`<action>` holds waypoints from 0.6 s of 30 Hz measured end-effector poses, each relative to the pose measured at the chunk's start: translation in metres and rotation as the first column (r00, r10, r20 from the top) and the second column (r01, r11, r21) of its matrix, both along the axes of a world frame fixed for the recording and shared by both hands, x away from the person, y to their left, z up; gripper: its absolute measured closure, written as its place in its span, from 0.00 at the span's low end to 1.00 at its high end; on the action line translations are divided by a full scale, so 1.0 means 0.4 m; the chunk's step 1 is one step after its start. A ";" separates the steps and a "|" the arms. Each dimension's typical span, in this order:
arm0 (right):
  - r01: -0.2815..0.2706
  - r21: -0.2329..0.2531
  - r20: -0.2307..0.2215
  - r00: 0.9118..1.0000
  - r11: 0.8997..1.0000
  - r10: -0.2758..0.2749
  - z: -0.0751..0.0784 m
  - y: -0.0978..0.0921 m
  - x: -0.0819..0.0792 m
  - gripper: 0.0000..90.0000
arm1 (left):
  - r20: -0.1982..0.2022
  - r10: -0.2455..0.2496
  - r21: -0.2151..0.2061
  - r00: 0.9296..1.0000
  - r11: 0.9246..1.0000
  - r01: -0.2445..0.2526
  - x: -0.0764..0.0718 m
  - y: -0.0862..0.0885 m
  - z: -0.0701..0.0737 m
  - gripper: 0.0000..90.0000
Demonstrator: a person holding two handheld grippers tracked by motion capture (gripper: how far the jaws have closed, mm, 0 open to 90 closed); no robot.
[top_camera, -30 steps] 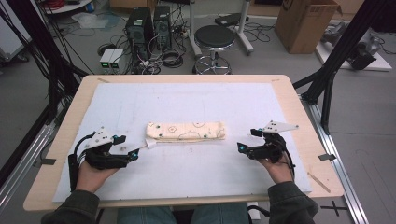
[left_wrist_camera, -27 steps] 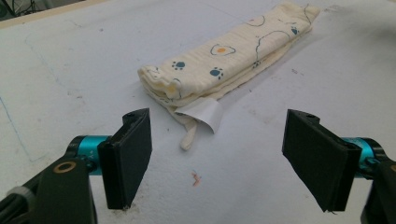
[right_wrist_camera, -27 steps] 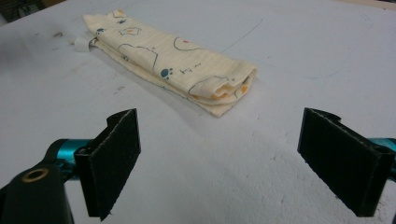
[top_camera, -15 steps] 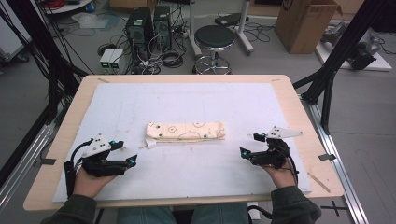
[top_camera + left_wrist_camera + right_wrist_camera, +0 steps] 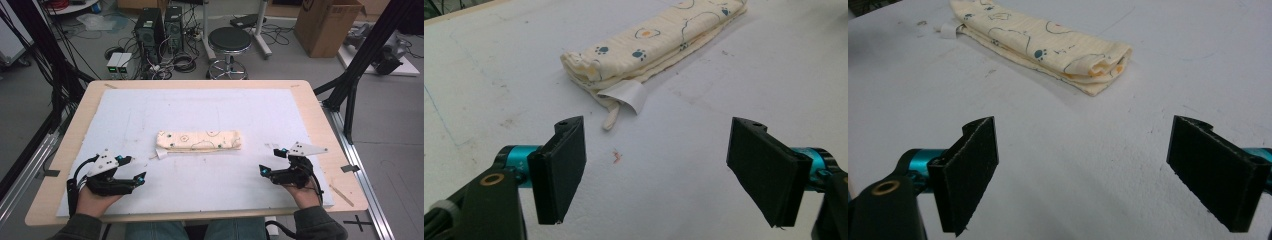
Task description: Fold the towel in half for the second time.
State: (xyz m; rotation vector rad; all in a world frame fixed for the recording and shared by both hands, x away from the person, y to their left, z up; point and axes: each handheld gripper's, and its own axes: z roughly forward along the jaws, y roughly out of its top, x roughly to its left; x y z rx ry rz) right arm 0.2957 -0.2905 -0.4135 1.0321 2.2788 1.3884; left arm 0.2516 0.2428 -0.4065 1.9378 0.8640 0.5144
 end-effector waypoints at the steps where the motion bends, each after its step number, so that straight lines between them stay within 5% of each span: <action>1: -0.001 -0.001 0.001 1.000 1.000 0.001 0.000 -0.001 -0.003 0.14 | 0.003 0.003 -0.008 1.000 1.000 -0.003 -0.002 -0.001 -0.001 0.27; 18: -0.006 -0.013 -0.003 1.000 1.000 0.006 -0.011 -0.001 -0.013 0.14 | -0.001 -0.003 0.004 1.000 1.000 0.003 -0.005 -0.003 -0.006 0.27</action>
